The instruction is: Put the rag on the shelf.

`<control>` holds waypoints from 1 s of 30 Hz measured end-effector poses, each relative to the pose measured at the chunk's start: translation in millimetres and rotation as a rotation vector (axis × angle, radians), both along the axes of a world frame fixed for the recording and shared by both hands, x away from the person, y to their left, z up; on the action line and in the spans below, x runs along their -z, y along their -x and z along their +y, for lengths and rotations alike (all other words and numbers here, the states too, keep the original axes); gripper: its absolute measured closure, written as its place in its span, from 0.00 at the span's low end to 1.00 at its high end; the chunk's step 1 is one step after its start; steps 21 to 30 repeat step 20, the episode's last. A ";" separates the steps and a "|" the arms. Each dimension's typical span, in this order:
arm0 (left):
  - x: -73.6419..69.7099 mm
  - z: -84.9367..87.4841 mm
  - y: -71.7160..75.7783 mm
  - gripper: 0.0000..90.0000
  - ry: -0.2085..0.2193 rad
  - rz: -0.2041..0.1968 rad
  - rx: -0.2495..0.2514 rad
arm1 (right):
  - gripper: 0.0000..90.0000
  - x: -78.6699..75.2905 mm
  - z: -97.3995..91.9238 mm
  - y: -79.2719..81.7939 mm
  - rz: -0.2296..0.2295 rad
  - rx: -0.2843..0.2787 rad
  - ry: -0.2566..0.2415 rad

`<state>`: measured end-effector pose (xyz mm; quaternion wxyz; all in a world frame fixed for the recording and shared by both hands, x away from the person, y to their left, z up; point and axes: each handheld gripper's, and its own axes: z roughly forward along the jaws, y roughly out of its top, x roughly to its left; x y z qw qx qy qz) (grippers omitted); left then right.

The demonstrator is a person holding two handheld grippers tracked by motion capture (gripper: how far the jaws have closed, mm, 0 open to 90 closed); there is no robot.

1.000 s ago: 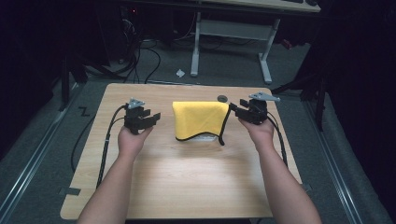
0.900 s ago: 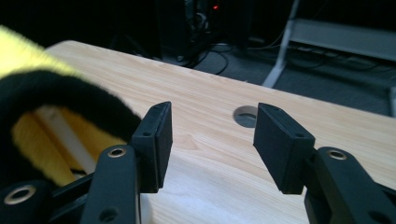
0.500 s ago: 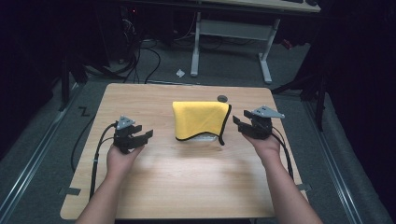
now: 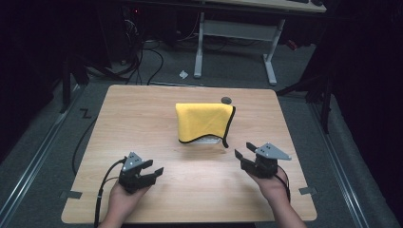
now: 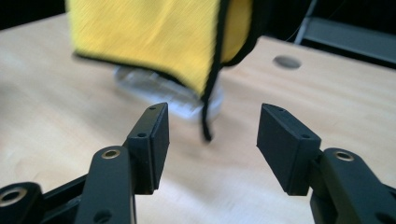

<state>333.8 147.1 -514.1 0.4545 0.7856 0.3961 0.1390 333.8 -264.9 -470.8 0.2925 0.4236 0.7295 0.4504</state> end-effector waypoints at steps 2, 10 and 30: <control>3.6 -4.8 9.9 0.49 -0.015 -0.011 0.011 | 0.48 7.3 4.6 11.1 0.017 -0.015 0.010; 14.5 -33.0 36.4 0.49 -0.090 0.021 0.126 | 0.46 38.6 19.5 37.0 0.098 -0.011 0.017; 13.4 -26.7 30.9 0.49 -0.059 0.027 0.113 | 0.45 49.0 16.2 33.6 0.128 -0.019 0.053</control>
